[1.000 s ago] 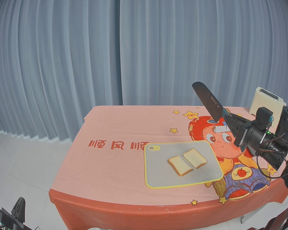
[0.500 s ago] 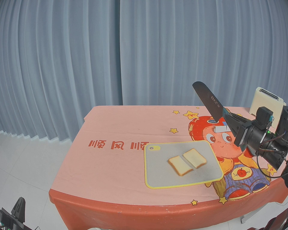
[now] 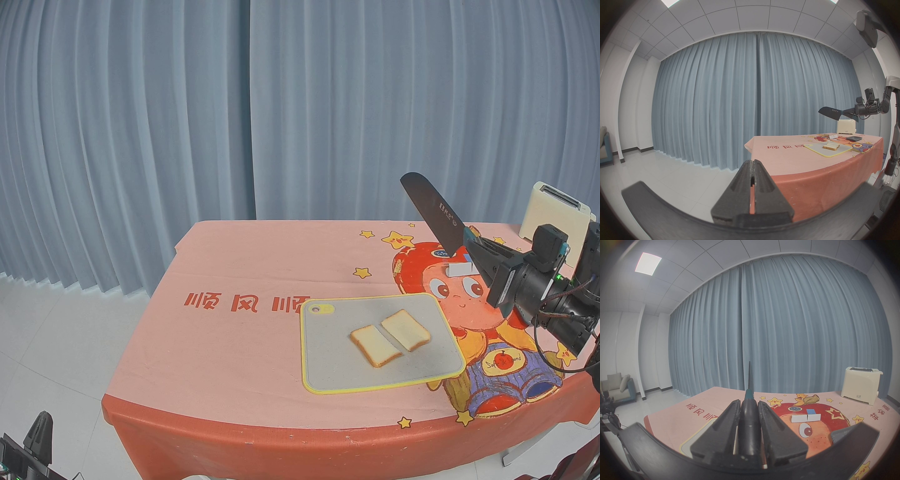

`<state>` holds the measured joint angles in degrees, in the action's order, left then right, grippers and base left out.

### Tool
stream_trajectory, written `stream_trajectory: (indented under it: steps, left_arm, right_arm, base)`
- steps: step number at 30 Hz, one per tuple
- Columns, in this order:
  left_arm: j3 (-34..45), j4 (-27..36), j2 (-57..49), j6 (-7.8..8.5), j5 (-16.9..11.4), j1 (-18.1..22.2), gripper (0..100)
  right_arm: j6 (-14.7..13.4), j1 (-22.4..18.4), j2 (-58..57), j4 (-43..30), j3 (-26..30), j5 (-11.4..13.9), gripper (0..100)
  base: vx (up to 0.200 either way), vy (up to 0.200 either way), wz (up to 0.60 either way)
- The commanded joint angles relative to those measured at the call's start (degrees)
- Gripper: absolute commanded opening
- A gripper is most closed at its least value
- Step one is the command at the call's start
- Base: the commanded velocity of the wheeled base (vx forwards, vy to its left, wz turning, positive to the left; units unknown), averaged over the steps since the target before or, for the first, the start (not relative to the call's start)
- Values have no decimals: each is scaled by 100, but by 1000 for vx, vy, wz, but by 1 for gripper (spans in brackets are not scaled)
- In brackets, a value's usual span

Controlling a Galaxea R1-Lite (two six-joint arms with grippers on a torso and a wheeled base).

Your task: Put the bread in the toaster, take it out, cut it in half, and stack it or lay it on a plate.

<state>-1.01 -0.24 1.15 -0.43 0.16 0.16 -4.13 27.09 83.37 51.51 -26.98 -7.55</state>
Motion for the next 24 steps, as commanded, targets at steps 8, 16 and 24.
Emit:
stream_trajectory:
  steps: [8, 16, 24]
  left_arm:
    - [101, -2, 8, -1, 2, 2, 0]
    - [101, -2, 8, -1, 2, 2, 0]
    - [101, -2, 8, -1, 2, 2, 0]
  right_arm:
    - [-9, -37, 12, 17, -18, 8, 0]
    - [-9, -37, -5, 17, -18, 8, 0]
    - [-9, -46, -67, 17, -18, -1, 0]
  base:
    - [0, 0, 0]
    - [0, 0, 0]
    - [0, 0, 0]
